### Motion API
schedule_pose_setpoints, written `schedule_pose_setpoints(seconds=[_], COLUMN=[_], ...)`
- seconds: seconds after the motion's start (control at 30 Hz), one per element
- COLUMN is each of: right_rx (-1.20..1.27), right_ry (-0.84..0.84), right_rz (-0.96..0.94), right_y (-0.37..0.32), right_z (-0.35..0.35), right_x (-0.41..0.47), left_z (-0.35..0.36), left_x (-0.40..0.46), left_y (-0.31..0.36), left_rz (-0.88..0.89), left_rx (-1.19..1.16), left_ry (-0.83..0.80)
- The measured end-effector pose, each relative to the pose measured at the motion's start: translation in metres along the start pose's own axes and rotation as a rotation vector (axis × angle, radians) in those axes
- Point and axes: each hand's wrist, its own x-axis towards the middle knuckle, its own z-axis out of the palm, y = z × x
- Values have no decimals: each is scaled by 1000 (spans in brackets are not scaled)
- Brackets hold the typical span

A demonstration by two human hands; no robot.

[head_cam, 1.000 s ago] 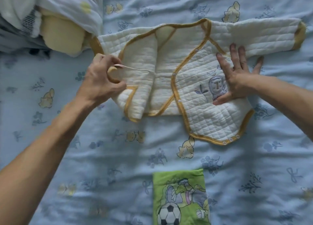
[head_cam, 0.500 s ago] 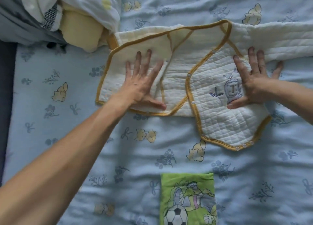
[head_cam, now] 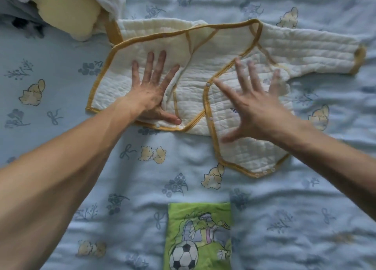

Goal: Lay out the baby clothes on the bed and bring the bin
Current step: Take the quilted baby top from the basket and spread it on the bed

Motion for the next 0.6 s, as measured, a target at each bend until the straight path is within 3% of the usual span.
schedule_pose_setpoints(seconds=[0.07, 0.23, 0.43, 0.6], right_rx=[-76, 38, 187, 550], right_ry=[-46, -104, -2, 175], right_rz=[-19, 30, -35, -135], right_y=[-19, -19, -9, 32], right_z=[11, 15, 17, 11], right_x=[14, 24, 19, -14], left_z=[1, -1, -3, -4], left_x=[0, 0, -1, -2], left_y=[1, 2, 1, 1], left_rz=[1, 5, 10, 12], left_rx=[-6, -10, -17, -23], left_ry=[4, -8, -26, -42])
